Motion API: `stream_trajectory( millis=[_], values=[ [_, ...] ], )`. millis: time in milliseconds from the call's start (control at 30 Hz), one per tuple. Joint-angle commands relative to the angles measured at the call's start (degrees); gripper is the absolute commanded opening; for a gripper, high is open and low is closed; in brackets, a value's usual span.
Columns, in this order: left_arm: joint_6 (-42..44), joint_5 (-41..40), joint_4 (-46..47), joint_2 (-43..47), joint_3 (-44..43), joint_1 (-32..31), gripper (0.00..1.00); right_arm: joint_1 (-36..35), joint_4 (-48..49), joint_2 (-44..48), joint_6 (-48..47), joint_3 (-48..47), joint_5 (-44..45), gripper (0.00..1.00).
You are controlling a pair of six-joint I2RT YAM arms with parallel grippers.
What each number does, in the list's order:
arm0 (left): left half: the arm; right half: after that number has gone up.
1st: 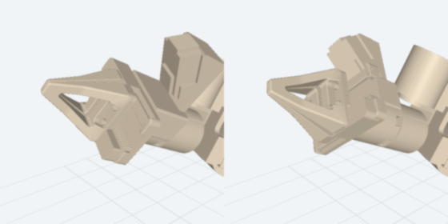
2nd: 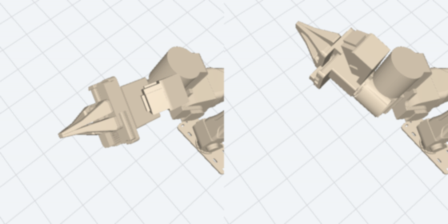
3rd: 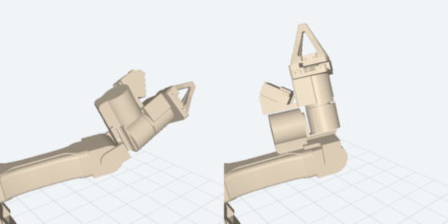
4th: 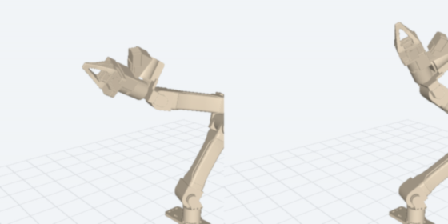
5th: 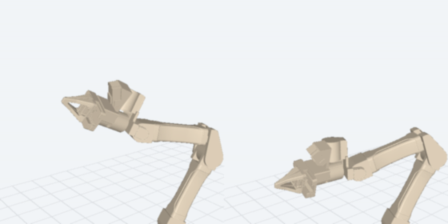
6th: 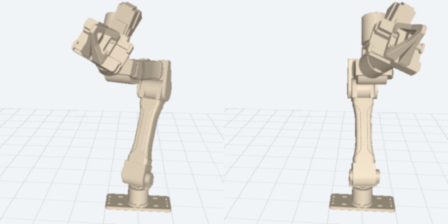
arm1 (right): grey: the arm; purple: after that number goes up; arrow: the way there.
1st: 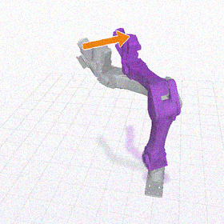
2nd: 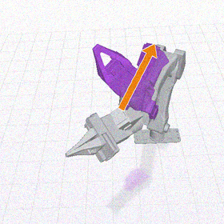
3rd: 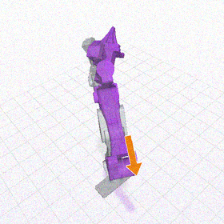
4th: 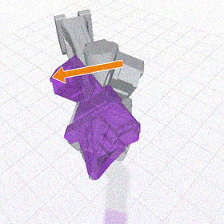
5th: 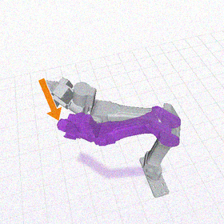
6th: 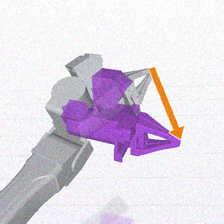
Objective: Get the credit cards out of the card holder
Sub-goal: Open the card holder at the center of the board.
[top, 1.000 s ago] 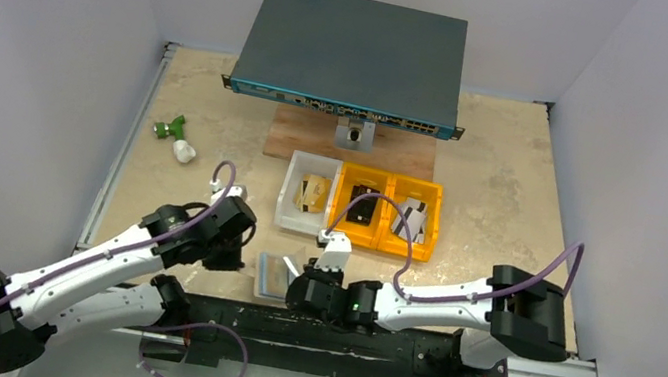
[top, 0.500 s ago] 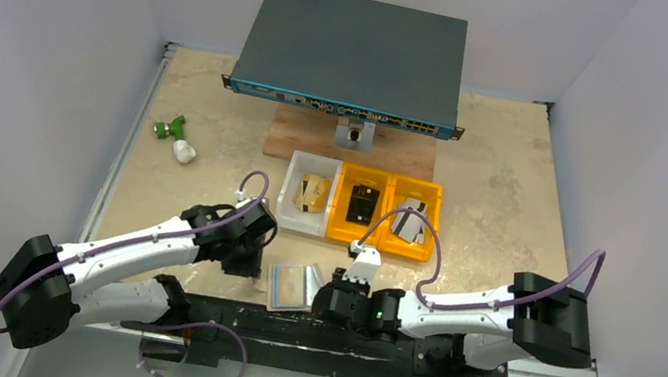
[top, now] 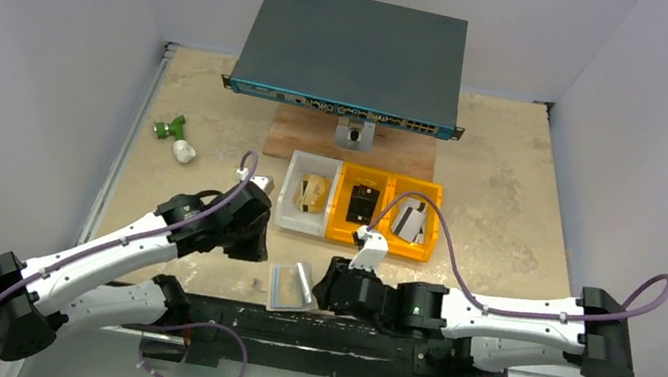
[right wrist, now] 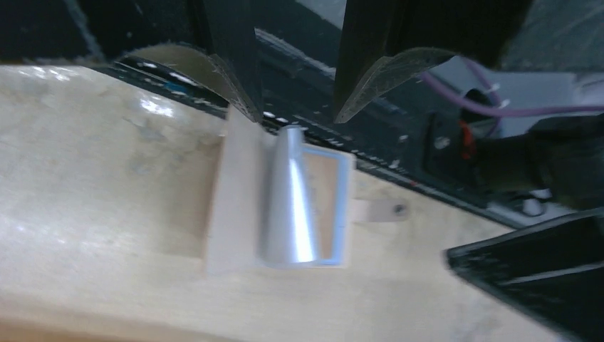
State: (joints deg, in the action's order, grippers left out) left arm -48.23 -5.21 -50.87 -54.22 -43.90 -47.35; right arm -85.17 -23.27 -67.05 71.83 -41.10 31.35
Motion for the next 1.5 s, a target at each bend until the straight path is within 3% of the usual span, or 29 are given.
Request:
stream_trajectory(
  millis=[0,100,400,733,1067,1467],
  values=[
    [0.85,4.3,2.33,-1.24,-1.22,0.24,0.11,-0.26,8.41,1.29,-9.72,-4.1,-4.01,0.4],
    [-1.34,6.56,5.62,-3.47,1.49,0.24,0.0,-0.22,14.51,-4.12,-10.8,-4.44,-9.34,0.36],
    [-6.49,7.92,13.76,-7.27,7.93,1.76,0.0,3.1,27.95,-15.46,-11.79,-3.22,-13.76,0.26],
    [-7.78,9.25,17.38,-11.2,11.33,3.72,0.0,4.04,30.56,-23.3,-12.12,-6.35,-15.65,0.19],
    [-7.4,8.12,16.65,-16.4,11.06,4.46,0.0,4.92,25.03,-26.57,-8.99,-7.39,-12.79,0.14],
    [-4.09,6.53,14.68,-18.01,8.74,4.46,0.0,5.59,12.93,-22.04,-4.28,-6.07,-5.39,0.14]
  ],
)
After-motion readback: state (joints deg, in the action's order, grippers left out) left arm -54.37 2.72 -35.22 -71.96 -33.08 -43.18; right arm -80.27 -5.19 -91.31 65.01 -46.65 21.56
